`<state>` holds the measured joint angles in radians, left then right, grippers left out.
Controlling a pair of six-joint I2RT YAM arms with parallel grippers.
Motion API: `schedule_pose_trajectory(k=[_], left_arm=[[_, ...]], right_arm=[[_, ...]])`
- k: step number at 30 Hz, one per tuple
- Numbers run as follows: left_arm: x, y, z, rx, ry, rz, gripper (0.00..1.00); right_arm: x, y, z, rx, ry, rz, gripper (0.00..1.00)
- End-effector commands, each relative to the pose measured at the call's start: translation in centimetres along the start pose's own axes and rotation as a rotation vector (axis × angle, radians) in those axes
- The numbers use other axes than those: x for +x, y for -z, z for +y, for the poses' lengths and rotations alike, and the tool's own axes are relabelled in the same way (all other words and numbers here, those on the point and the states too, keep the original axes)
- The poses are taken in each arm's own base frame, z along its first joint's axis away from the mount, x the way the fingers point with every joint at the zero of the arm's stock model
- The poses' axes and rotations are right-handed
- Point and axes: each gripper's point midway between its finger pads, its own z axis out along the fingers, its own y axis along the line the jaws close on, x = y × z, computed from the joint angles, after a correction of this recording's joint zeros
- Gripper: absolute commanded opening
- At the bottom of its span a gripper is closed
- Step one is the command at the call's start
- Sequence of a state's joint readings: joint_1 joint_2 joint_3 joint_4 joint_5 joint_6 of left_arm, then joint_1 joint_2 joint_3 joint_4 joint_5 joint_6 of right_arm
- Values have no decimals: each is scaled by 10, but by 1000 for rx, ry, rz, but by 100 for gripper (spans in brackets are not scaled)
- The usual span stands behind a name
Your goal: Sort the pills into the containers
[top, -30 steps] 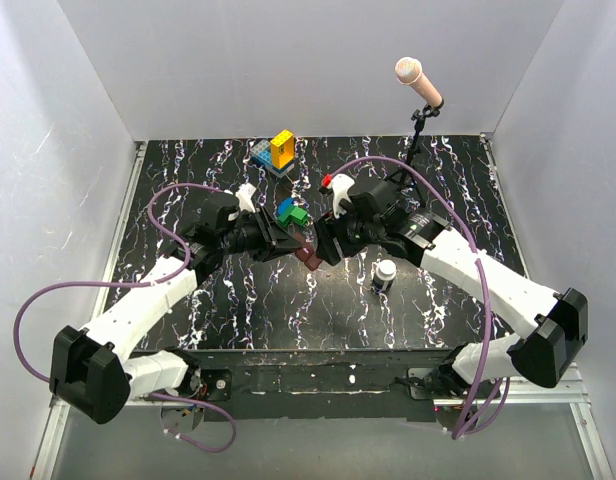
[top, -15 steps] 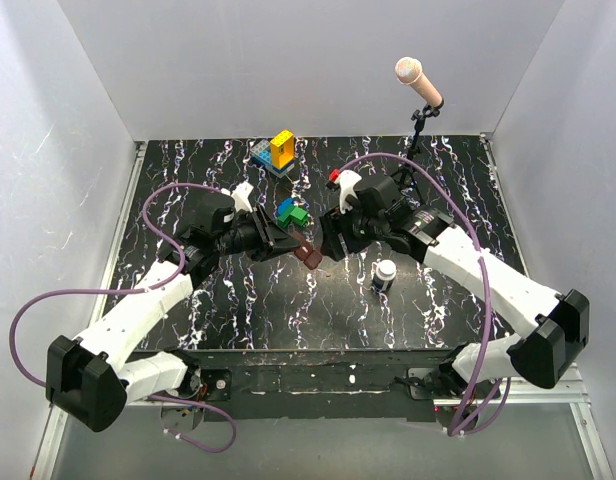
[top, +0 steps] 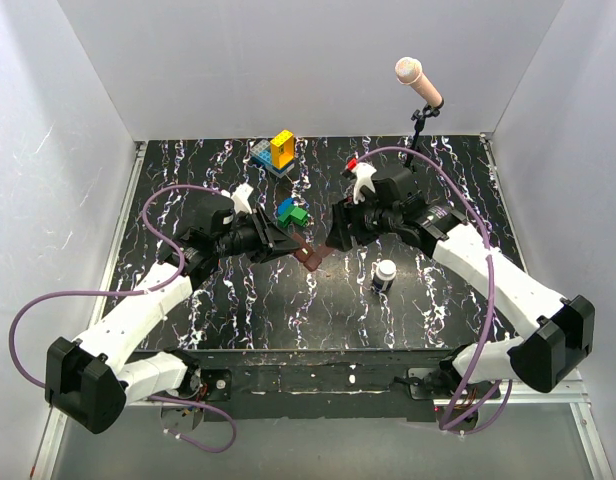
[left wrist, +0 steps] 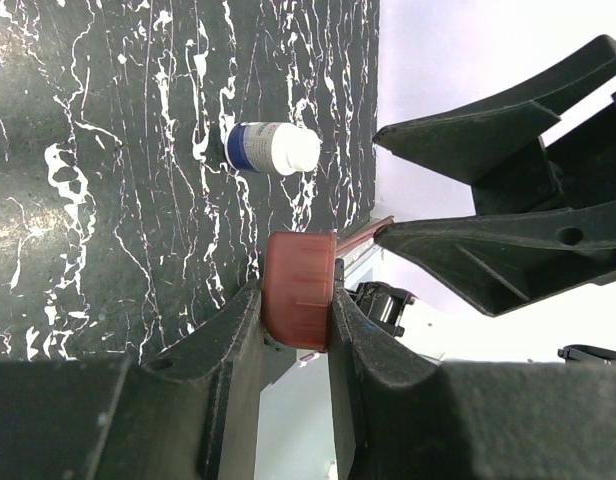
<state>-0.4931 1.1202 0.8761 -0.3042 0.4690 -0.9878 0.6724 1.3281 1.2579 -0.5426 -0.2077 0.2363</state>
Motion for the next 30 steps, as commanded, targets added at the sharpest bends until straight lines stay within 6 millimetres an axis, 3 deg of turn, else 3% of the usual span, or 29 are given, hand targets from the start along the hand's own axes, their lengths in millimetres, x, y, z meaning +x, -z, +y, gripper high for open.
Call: schedule_pose_trajectory(k=[1,9,18,25,30], left_arm=[[-2,9,-17,65,-29,-19,0],[-4,10,-22,88,-25,-31,0],[-3,10,-23,99,-21,-29,0],[-3,8,-17,83,-17,-37,0],[-5,9,-17,81,-22,-50,0]], right_arm=[[-2,-5,7,-53,-9,-16,74],[10,-17,1,-54,-34,23,74],[5,-15,0,-93,-82,14,74],[-16,13,13,-157,-99,-67,77],[-27,39,16,-194,-152,-154,87]])
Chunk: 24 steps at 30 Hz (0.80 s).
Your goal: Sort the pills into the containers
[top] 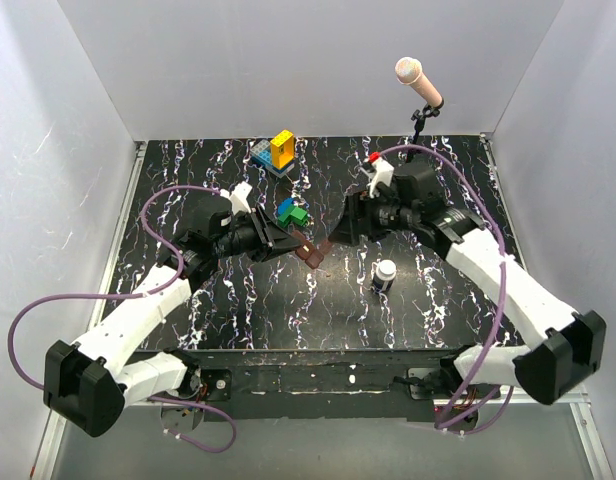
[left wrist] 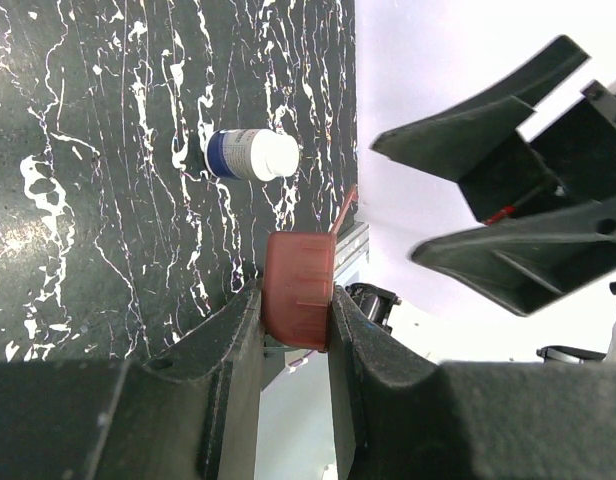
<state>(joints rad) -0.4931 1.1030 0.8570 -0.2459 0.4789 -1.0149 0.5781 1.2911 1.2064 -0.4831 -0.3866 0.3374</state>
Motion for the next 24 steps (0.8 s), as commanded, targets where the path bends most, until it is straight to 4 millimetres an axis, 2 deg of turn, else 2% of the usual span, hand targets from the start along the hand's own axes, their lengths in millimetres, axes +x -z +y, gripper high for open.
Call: schedule_pose_trajectory(k=[1,3,5,8,9,15,20,24], left_arm=[[-4,8,-10,38,-27,-37,0],[-5,9,-12,47,-32,-48,0],[-7,10,-17,70,-35,-62,0],[-11,14,-24,109,-40,-95,0],[-12,15,-27,127,-43,-105,0],[-16,21,-39,192,-48,-150,0],[-16,20,-45,234,-44,-143,0],[-15,19,-45,238,-42,-135,0]], right_arm=[[-20,30,17,-89,-30,-134,90],[-21,38,15,-112,-65,-178,98],[-26,48,15,-164,-98,-242,98],[-23,55,15,-255,-175,-266,98],[-20,54,12,-281,-212,-260,98],[-16,54,26,-465,-269,-236,98],[-17,53,33,-528,-270,-220,97],[-19,49,37,-560,-275,-195,92]])
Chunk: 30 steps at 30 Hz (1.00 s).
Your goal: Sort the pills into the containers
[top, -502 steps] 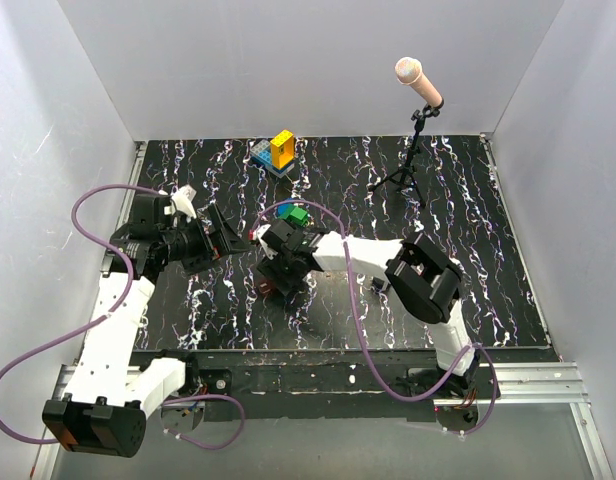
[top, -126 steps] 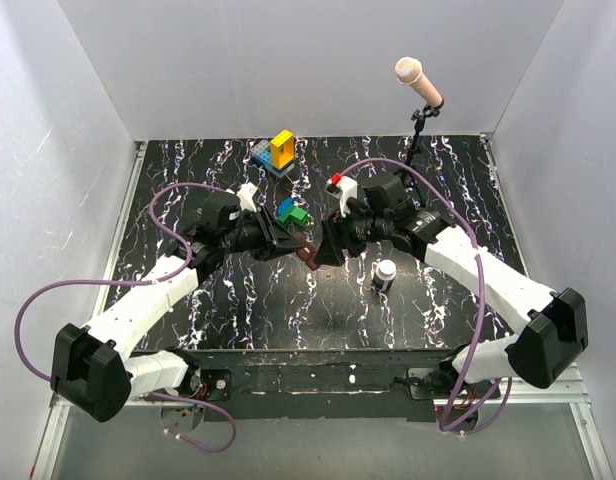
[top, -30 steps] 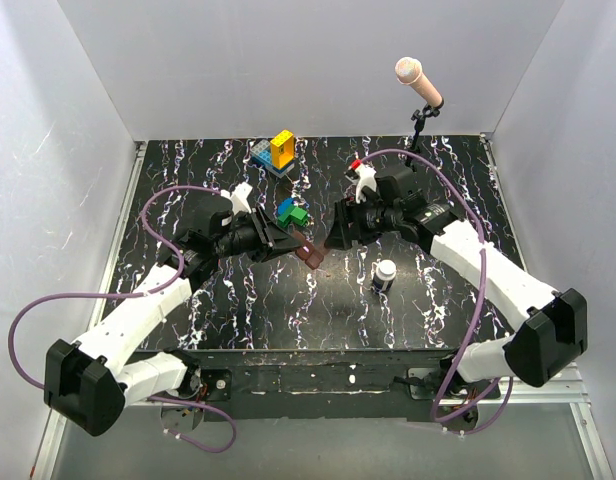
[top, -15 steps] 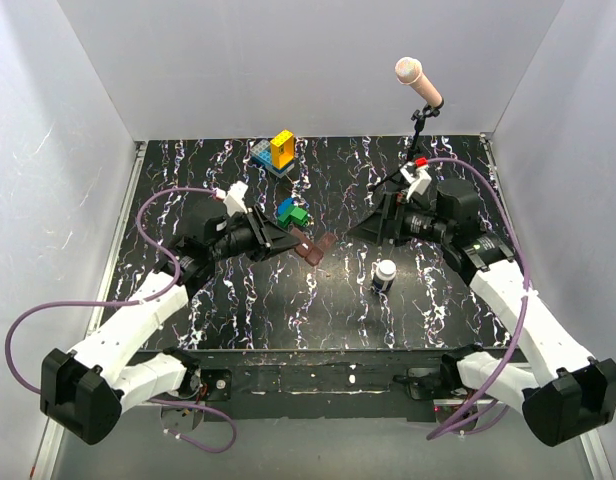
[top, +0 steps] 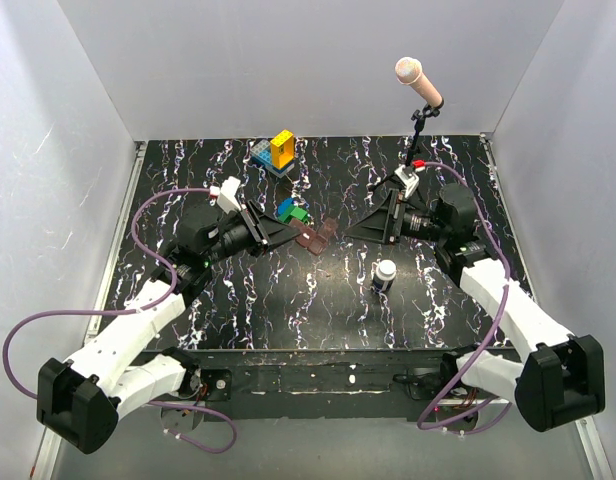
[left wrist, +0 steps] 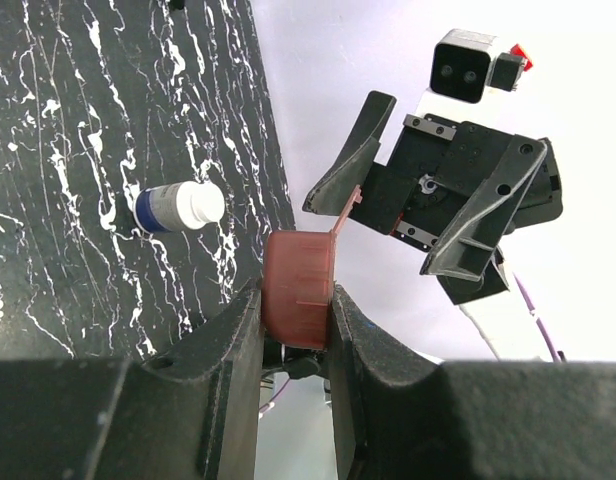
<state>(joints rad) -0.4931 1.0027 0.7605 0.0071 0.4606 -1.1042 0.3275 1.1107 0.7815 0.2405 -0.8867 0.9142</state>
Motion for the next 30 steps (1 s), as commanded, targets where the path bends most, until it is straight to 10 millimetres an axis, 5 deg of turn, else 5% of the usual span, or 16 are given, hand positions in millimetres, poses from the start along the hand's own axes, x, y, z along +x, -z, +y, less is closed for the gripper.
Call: schedule_pose_trajectory(k=[1,6,14,30], left_arm=[[-2,1,-11,49,-12,-5,0],[-1,0,-9,46,-4,0,0],[3,1,-7,44,7,11,0],[6,-1,-1,35,15,24,0]], right_arm=[[-3,-6,19,-102,32,36,91],[-2,-19,22,-131,16,75,78],[-4,-34,27,-168,15,101,73],[-5,-45,26,-187,4,121,34]])
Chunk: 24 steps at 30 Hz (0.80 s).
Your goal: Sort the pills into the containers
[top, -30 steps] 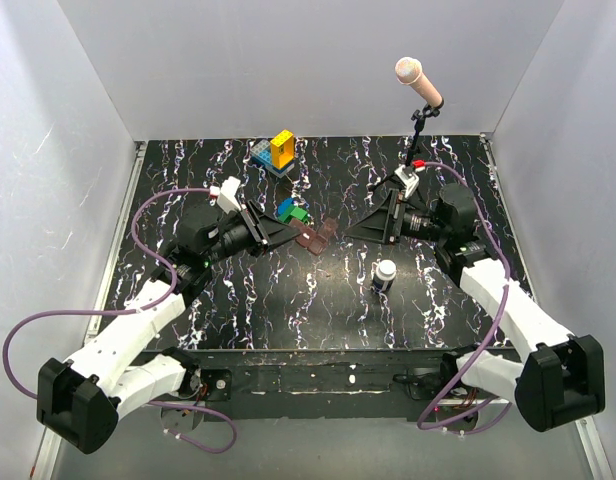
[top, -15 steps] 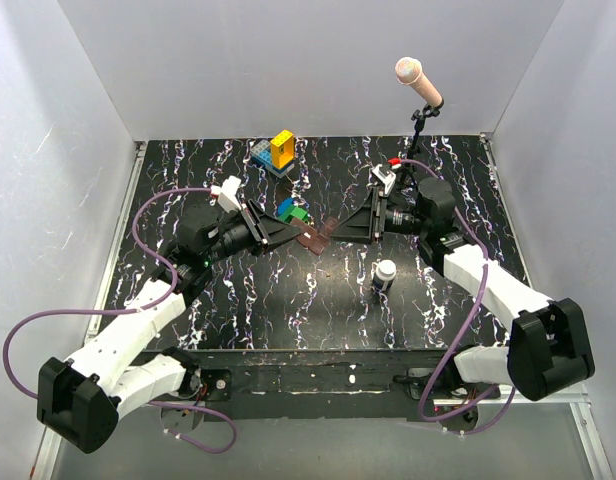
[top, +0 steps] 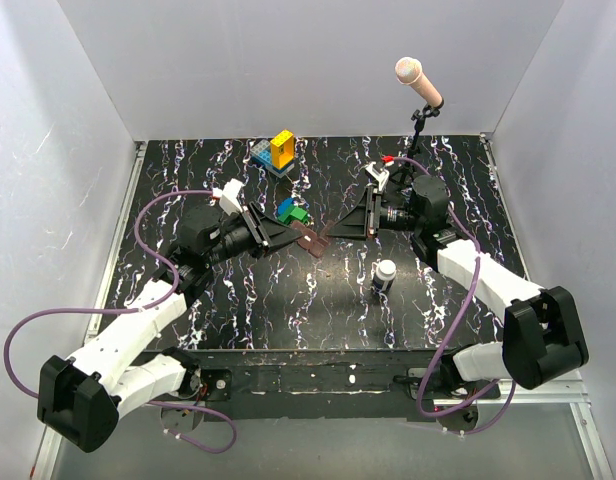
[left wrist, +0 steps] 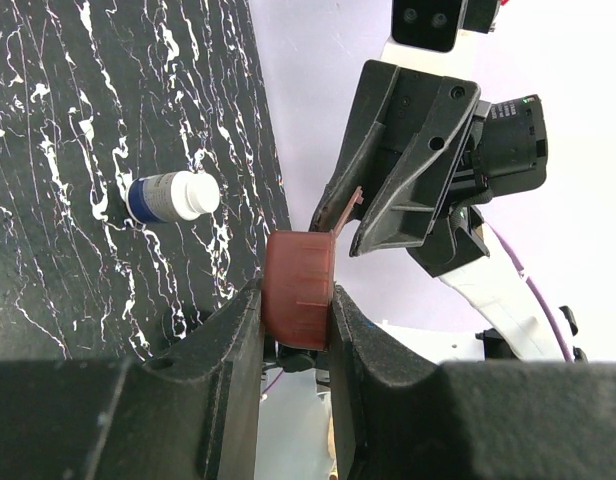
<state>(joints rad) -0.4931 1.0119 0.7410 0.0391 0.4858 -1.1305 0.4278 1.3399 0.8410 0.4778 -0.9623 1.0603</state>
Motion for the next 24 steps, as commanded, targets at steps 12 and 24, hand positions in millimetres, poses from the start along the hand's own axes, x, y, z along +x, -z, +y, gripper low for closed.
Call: schedule_pose_trajectory(k=[12,24], left_arm=[[4,2,0,18,-3,7,0],[2,4,3,-15,-14,0,98]], right_arm=[[-10,-4,25,-76,94,0,1],[-2,-2,18,-52,92,10,1]])
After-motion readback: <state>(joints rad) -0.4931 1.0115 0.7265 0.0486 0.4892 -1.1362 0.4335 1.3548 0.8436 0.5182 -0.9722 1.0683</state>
